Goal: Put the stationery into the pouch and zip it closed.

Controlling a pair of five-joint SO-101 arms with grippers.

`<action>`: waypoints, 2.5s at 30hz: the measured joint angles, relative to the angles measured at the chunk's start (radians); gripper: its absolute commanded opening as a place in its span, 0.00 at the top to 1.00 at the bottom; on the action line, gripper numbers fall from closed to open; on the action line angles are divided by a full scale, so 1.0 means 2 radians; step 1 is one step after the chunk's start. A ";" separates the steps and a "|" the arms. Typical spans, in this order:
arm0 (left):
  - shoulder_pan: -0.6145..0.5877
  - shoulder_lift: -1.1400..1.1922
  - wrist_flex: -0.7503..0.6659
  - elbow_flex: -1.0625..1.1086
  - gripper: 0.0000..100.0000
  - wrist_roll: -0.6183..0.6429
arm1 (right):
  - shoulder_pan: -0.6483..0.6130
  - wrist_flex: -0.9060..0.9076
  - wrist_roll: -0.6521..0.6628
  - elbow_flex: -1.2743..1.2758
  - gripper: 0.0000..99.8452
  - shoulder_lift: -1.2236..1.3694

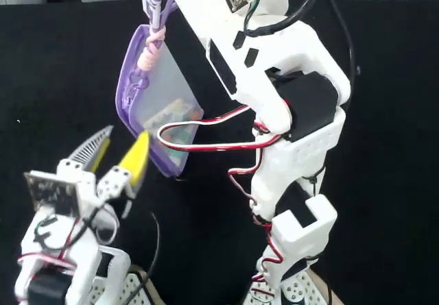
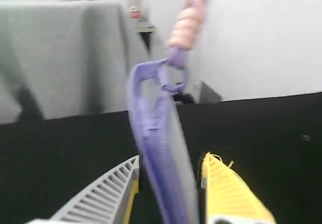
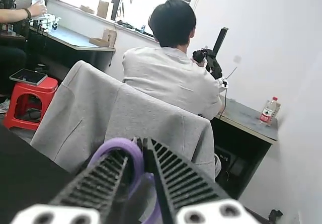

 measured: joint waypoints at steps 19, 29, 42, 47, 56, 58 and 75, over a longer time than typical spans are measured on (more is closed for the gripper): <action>0.055 0.005 -0.282 0.208 0.97 0.000 | 0.002 0.032 0.000 -0.001 0.99 0.000; 0.055 0.006 -0.318 0.226 0.97 0.002 | 0.002 0.044 0.000 -0.031 0.99 -0.001; 0.060 0.006 -0.110 0.088 0.97 0.000 | 0.069 -0.109 0.000 -0.031 0.99 0.097; 0.060 0.006 -0.101 0.069 0.97 -0.001 | 0.104 -0.170 0.000 -0.031 0.99 0.152; 0.060 0.007 -0.100 0.023 0.97 -0.001 | 0.162 -0.188 -0.005 -0.031 0.99 0.173; 0.060 0.007 -0.093 0.004 0.97 -0.001 | 0.178 -0.188 -0.024 -0.031 0.99 0.174; 0.066 0.011 -0.075 -0.103 0.97 -0.020 | 0.302 -0.193 -0.131 -0.032 0.99 0.278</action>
